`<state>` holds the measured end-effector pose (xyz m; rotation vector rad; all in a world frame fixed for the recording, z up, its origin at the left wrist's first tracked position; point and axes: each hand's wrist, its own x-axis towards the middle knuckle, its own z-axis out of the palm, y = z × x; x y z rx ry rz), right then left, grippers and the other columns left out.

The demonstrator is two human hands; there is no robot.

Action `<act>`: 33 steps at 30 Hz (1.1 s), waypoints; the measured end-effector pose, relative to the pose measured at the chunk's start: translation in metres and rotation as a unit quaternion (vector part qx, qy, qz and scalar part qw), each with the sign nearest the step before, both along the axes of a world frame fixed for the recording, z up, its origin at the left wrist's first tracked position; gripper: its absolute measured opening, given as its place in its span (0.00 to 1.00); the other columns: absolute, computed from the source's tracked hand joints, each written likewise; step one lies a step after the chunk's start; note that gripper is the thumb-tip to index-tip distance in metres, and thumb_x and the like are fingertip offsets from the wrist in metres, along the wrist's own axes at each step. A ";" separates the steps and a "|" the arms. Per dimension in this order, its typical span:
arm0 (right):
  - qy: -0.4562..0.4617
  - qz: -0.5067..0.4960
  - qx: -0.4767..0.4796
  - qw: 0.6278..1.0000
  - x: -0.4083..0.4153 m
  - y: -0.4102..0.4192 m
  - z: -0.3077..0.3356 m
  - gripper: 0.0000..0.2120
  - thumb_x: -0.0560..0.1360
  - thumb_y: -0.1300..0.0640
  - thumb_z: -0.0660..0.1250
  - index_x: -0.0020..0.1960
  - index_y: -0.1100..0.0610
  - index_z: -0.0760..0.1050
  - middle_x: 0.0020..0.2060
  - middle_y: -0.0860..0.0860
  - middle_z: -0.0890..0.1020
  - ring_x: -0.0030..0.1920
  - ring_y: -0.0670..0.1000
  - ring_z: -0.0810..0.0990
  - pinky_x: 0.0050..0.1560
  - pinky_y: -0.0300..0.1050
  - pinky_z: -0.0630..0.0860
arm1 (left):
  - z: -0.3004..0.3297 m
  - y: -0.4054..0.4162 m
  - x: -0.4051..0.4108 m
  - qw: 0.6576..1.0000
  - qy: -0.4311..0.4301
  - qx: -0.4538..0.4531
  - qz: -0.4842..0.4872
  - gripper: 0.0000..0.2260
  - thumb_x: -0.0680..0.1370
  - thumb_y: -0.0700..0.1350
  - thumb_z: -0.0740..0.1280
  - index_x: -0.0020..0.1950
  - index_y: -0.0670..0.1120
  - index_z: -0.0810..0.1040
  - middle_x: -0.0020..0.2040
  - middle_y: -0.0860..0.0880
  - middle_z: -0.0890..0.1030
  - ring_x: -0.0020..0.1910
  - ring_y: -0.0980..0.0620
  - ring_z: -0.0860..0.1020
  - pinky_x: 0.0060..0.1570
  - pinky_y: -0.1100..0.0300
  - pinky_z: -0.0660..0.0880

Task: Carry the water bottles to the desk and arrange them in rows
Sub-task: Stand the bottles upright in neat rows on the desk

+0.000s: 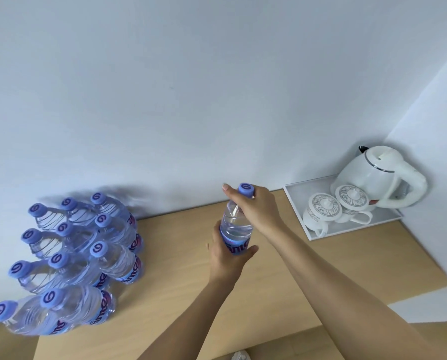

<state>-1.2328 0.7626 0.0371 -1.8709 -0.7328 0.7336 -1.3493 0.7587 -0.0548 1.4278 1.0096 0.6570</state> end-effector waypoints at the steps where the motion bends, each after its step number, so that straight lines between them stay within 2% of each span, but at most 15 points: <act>1: -0.009 -0.005 0.001 1.000 -0.006 0.003 0.008 0.33 0.69 0.32 0.68 0.38 0.65 0.74 0.32 0.59 0.81 0.35 0.58 0.79 0.42 0.51 0.76 | 0.004 0.001 -0.004 1.000 -0.011 0.014 0.023 0.36 0.62 0.43 0.80 0.64 0.57 0.68 0.58 0.58 0.78 0.60 0.49 0.76 0.57 0.51 0.76; 4: -0.053 0.004 -0.018 0.998 -0.026 0.011 0.028 0.32 0.70 0.31 0.67 0.34 0.61 0.68 0.26 0.50 0.70 0.29 0.50 0.69 0.35 0.45 0.66 | 0.020 0.002 -0.018 0.996 -0.041 0.026 0.069 0.30 0.62 0.39 0.79 0.56 0.60 0.70 0.49 0.61 0.81 0.48 0.55 0.81 0.41 0.62 0.78; 7: -0.039 0.041 -0.015 0.998 -0.042 0.018 0.047 0.28 0.71 0.33 0.68 0.31 0.54 0.62 0.25 0.47 0.66 0.29 0.48 0.66 0.34 0.44 0.64 | 0.036 0.007 -0.034 0.995 -0.053 0.024 0.075 0.27 0.60 0.41 0.78 0.53 0.58 0.72 0.45 0.58 0.82 0.40 0.56 0.81 0.35 0.63 0.78; 10: 0.030 0.077 0.034 0.996 -0.054 0.023 0.064 0.27 0.72 0.38 0.70 0.32 0.57 0.63 0.27 0.48 0.70 0.30 0.48 0.69 0.37 0.43 0.66 | 0.055 0.015 -0.054 0.996 -0.045 0.035 0.066 0.24 0.60 0.43 0.77 0.50 0.56 0.73 0.41 0.56 0.82 0.36 0.54 0.81 0.32 0.59 0.79; 12: 0.080 0.093 0.079 0.989 -0.064 0.026 0.075 0.28 0.73 0.42 0.71 0.40 0.67 0.67 0.33 0.52 0.75 0.32 0.49 0.73 0.36 0.39 0.70 | 0.070 0.019 -0.066 0.998 -0.048 0.023 0.046 0.21 0.60 0.41 0.77 0.48 0.55 0.74 0.38 0.52 0.82 0.33 0.50 0.80 0.31 0.52 0.80; 13: 0.100 0.104 0.098 0.985 -0.068 0.028 0.081 0.27 0.74 0.44 0.72 0.41 0.68 0.70 0.35 0.54 0.77 0.32 0.47 0.76 0.35 0.36 0.72 | 0.078 0.022 -0.072 0.998 -0.056 0.011 0.026 0.19 0.61 0.40 0.76 0.45 0.54 0.74 0.36 0.49 0.82 0.30 0.48 0.79 0.28 0.48 0.79; 15: 0.131 0.146 0.115 0.974 -0.072 0.032 0.090 0.21 0.75 0.46 0.72 0.44 0.66 0.75 0.38 0.53 0.82 0.36 0.46 0.81 0.38 0.38 0.77 | 0.092 0.027 -0.082 0.996 -0.081 -0.012 -0.025 0.15 0.63 0.37 0.75 0.42 0.49 0.73 0.31 0.43 0.79 0.25 0.46 0.74 0.23 0.53 0.73; 17: 0.161 0.204 0.120 0.958 -0.073 0.035 0.097 0.16 0.76 0.47 0.71 0.47 0.61 0.79 0.44 0.53 0.85 0.45 0.50 0.84 0.48 0.47 0.80 | 0.106 0.036 -0.096 0.992 -0.094 -0.030 -0.075 0.13 0.64 0.36 0.74 0.43 0.44 0.73 0.29 0.42 0.76 0.25 0.46 0.72 0.25 0.58 0.69; 21: 0.241 0.255 0.156 0.923 -0.082 0.042 0.102 0.15 0.75 0.48 0.67 0.47 0.61 0.80 0.53 0.58 0.84 0.56 0.58 0.84 0.54 0.51 0.80 | 0.125 0.054 -0.125 0.987 -0.055 -0.032 -0.150 0.19 0.63 0.40 0.78 0.50 0.40 0.77 0.36 0.48 0.81 0.33 0.51 0.78 0.30 0.61 0.73; 23: 0.272 0.248 0.165 0.915 -0.092 0.046 0.104 0.13 0.74 0.50 0.68 0.42 0.59 0.81 0.49 0.60 0.85 0.52 0.60 0.84 0.55 0.54 0.80 | 0.130 0.059 -0.135 0.984 -0.052 -0.040 -0.164 0.21 0.61 0.42 0.78 0.52 0.40 0.78 0.40 0.47 0.82 0.38 0.50 0.80 0.38 0.57 0.78; 25: 0.265 0.224 0.163 0.924 -0.103 0.049 0.105 0.12 0.73 0.50 0.70 0.37 0.59 0.81 0.41 0.58 0.85 0.44 0.60 0.85 0.49 0.52 0.80 | 0.132 0.061 -0.142 0.983 -0.061 -0.048 -0.166 0.23 0.61 0.42 0.79 0.52 0.40 0.78 0.43 0.46 0.83 0.41 0.49 0.81 0.44 0.55 0.79; 28: 0.242 0.183 0.165 0.938 -0.118 0.053 0.106 0.12 0.72 0.52 0.71 0.35 0.59 0.80 0.35 0.57 0.84 0.39 0.58 0.84 0.43 0.47 0.81 | 0.131 0.061 -0.151 0.982 -0.073 -0.058 -0.163 0.23 0.62 0.41 0.78 0.55 0.40 0.77 0.44 0.46 0.83 0.42 0.49 0.81 0.44 0.55 0.79; 33: 0.213 0.088 0.178 0.957 -0.136 0.056 0.111 0.12 0.74 0.54 0.72 0.34 0.58 0.79 0.33 0.57 0.83 0.37 0.57 0.83 0.44 0.51 0.77 | 0.132 0.059 -0.157 0.990 -0.076 -0.028 -0.119 0.25 0.62 0.39 0.80 0.56 0.42 0.75 0.46 0.45 0.84 0.43 0.50 0.83 0.43 0.58 0.79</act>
